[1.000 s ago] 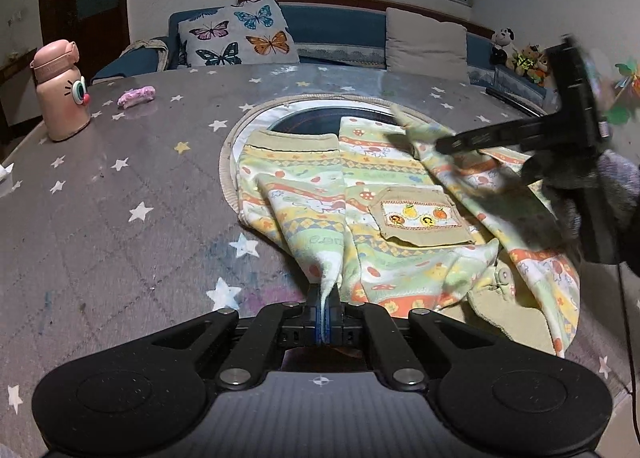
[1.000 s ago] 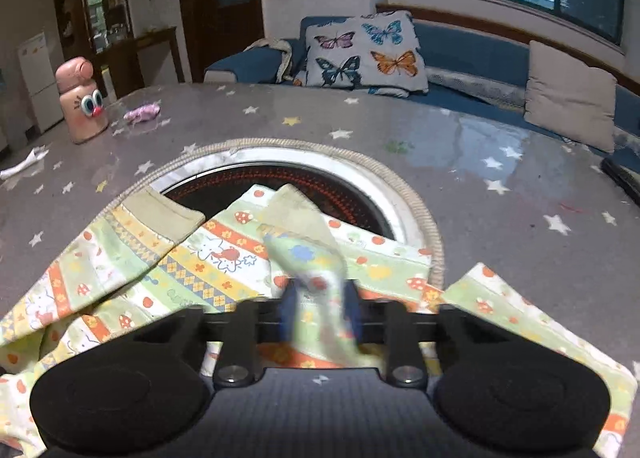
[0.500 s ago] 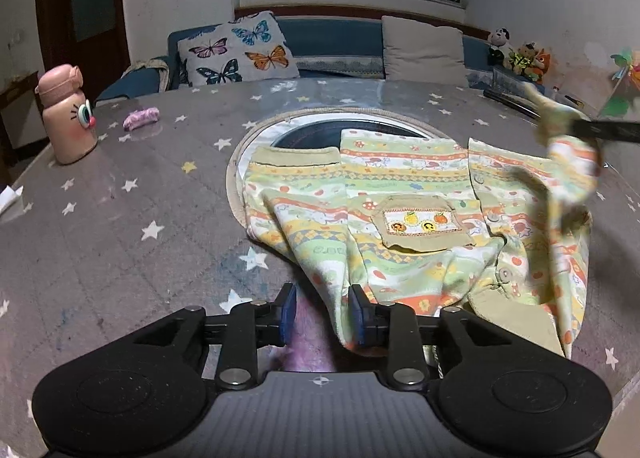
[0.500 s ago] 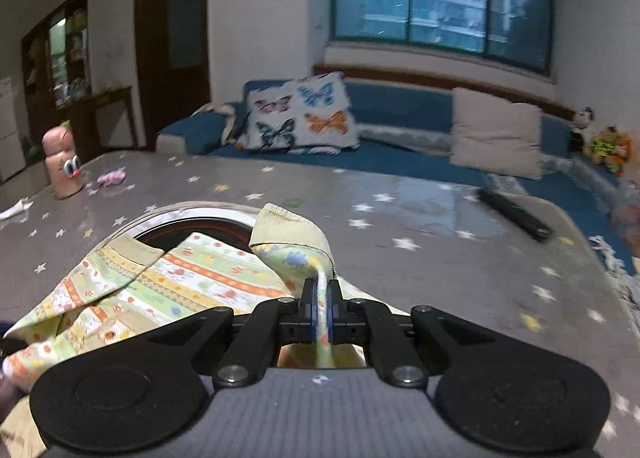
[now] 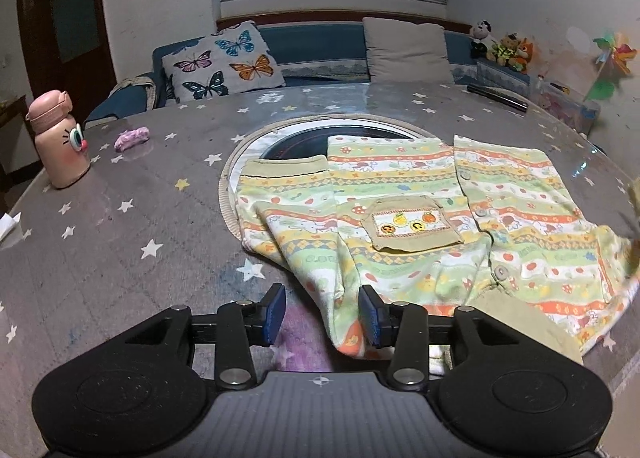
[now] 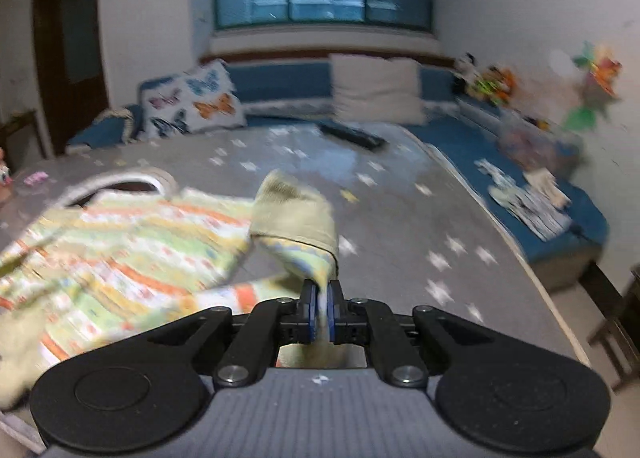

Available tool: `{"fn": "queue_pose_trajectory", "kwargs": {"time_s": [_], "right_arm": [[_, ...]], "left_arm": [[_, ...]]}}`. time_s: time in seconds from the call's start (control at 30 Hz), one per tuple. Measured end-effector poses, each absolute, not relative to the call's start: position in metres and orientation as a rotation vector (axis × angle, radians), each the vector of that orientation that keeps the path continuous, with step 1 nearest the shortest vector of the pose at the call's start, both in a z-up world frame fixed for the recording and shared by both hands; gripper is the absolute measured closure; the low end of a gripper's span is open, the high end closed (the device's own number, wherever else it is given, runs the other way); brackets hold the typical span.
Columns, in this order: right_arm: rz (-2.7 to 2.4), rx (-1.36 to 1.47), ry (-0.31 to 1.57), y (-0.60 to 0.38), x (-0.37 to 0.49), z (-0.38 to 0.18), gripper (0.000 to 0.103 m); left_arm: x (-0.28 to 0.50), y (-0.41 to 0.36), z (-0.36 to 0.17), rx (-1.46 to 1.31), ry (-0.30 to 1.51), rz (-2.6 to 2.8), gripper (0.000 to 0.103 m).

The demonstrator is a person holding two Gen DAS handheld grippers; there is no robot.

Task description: Fold clothes

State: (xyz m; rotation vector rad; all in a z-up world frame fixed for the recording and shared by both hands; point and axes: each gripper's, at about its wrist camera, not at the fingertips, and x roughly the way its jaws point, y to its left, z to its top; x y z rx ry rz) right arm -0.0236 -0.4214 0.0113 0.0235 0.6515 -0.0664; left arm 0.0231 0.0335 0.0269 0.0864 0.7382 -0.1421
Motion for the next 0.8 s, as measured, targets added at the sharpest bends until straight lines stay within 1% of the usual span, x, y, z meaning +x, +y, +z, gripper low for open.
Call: {"fn": "queue_pose_trajectory", "kwargs": {"time_s": [0.13,0.17,0.3,0.4,0.5,0.8], "right_arm": [[-0.159,0.041,0.688,-0.442,-0.031,-0.002,0.087],[-0.179,0.038,0.68,-0.445,-0.033,-0.002,0.087],[-0.223,0.015,0.612,-0.45,-0.037,0.011,0.081],[-0.212,0.025,0.565,-0.449,-0.033,0.024,0.081],[-0.146,0.039,0.56,-0.438,-0.024,0.027,0.081],[0.104,0.053,0.657,-0.377,0.036,0.001,0.081]], "left_arm": [[0.019,0.033,0.032,0.108,0.721,-0.147,0.057],[0.019,0.033,0.034,0.112,0.716,-0.145,0.057],[0.023,0.033,0.044,0.12,0.686,-0.145,0.057],[0.032,0.031,0.048,0.126,0.672,-0.153,0.058],[0.048,0.026,0.049,0.142,0.667,-0.155,0.059],[0.12,0.011,0.035,0.156,0.717,-0.192,0.06]]}}
